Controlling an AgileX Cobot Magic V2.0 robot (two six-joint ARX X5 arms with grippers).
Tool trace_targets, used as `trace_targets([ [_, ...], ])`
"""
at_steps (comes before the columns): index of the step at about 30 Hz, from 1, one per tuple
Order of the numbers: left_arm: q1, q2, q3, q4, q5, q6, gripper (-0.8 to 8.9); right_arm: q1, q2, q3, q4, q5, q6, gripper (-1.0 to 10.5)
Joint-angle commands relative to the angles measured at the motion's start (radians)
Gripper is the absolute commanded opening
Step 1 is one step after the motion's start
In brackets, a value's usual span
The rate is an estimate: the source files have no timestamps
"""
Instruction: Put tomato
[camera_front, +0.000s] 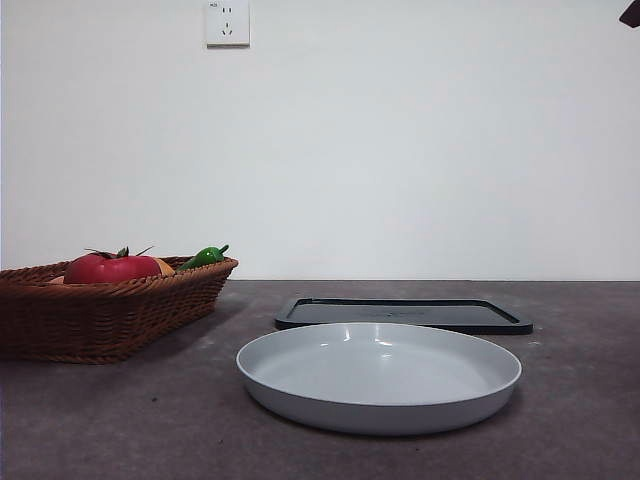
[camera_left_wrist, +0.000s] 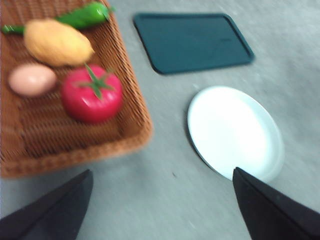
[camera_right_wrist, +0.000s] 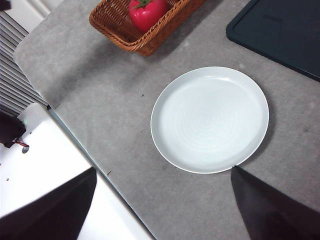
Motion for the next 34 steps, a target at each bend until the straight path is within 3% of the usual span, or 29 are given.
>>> trace_targets([
  [1,-0.003,0.057,0.024,0.071,-0.006,0.003,4.51,0.005,0.005,0.019,0.009,0.000,-0.011,4.3],
  [12,-0.003,0.327,0.024,0.336,-0.019,0.064,4.41,0.005,0.005,0.019,0.009,0.000,-0.009,4.3],
  [21,-0.024,0.531,0.024,0.510,-0.078,0.185,4.41,0.005,0.005,0.019,0.008,-0.001,-0.007,4.3],
  [34,-0.037,0.745,0.024,0.672,-0.082,0.230,4.41,0.005,0.005,0.019,-0.008,-0.001,-0.007,4.3],
])
